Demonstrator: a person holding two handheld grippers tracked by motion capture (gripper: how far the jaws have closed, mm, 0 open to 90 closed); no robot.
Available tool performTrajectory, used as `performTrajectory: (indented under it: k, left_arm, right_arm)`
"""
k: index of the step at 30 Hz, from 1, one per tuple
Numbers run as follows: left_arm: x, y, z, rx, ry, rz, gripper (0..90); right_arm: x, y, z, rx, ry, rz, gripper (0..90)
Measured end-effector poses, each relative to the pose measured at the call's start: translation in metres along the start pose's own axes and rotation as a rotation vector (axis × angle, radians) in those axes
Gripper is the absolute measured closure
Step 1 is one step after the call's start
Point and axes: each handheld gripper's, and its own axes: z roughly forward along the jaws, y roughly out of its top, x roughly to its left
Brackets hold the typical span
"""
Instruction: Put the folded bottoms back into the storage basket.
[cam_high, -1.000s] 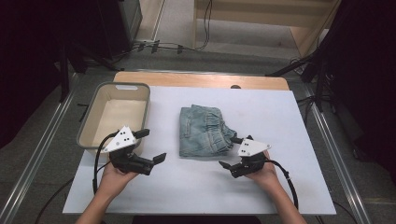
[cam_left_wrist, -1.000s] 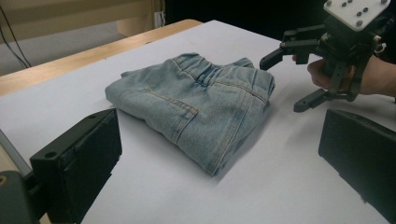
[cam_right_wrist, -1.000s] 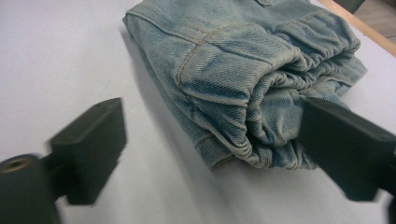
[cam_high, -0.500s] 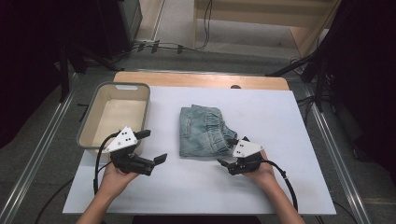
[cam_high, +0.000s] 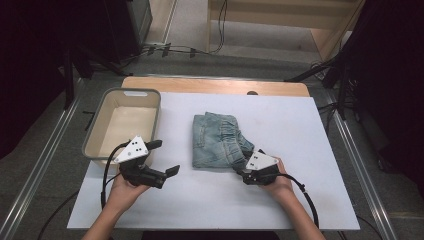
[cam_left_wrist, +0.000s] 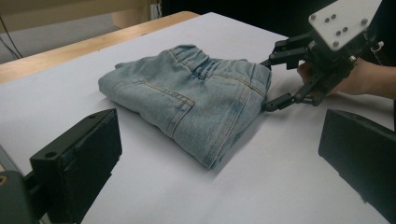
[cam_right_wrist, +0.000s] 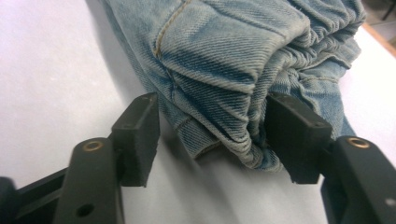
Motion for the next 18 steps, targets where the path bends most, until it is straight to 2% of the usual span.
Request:
performTrajectory:
  k: [6,13,17,18]
  left_arm:
    - [-0.0003,-0.0001,0.0007,0.002,-0.002,-0.001,0.0]
    - [-0.0010,-0.0006,0.0039,0.009,-0.005,-0.006,0.0]
    - [-0.0025,0.0002,0.0072,0.014,-0.006,-0.007,0.0]
    - [-0.0025,0.0002,0.0072,0.014,-0.006,-0.007,0.0]
  right_arm:
    - [-0.0029,-0.0030,0.0013,-0.006,0.011,0.029,47.2]
    - [-0.0017,-0.0041,0.0024,-0.007,0.013,0.021,54.9]
    - [-0.0053,-0.0036,-0.0009,-0.034,0.036,0.040,70.5]
    - [-0.0053,-0.0036,-0.0009,-0.034,0.036,0.040,70.5]
